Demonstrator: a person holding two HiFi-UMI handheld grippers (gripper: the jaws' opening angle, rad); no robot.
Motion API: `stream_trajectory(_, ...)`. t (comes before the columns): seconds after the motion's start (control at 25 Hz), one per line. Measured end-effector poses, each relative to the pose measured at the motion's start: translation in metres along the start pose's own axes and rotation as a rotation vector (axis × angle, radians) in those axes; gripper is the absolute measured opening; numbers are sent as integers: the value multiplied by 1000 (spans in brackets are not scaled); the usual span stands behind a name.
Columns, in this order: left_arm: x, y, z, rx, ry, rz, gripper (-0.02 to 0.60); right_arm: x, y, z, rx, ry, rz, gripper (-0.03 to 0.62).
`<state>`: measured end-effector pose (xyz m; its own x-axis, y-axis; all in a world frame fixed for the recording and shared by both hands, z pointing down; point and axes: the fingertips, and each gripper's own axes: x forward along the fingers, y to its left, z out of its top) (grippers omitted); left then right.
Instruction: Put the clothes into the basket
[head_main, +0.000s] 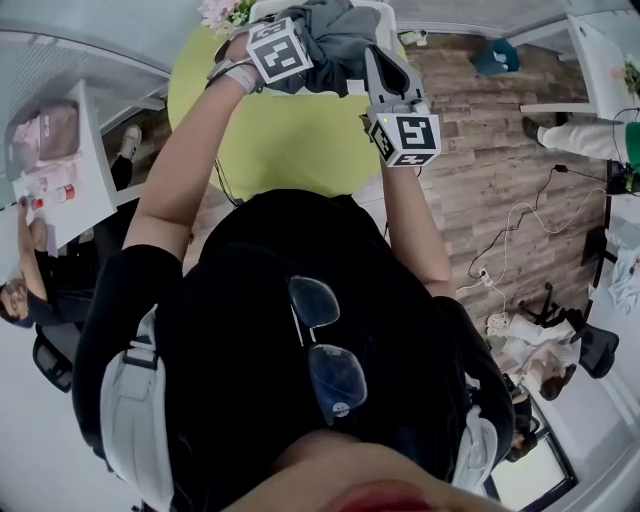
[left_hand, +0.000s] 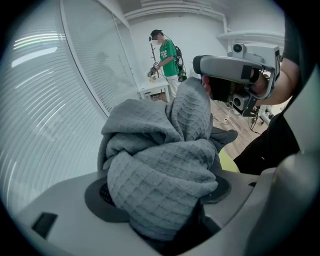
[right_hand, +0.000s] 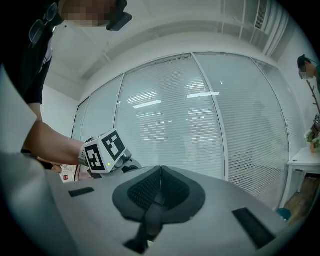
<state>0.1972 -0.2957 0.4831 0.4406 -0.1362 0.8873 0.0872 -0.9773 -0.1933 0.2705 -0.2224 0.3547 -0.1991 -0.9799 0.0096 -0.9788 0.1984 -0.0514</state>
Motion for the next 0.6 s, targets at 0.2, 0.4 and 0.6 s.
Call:
stream_trajectory(0.2,22,3,24,55,-1,-15,380,-4,-20,-6,9,4,-26,26)
stream_trajectory(0.4,48,6,34,91,-14,-42,380,-3,-37,-21,41,14,-58,26)
stream_trajectory(0.6,86,10,31,132,-6,-49,380,2,-55,-39,64,38,-80,26)
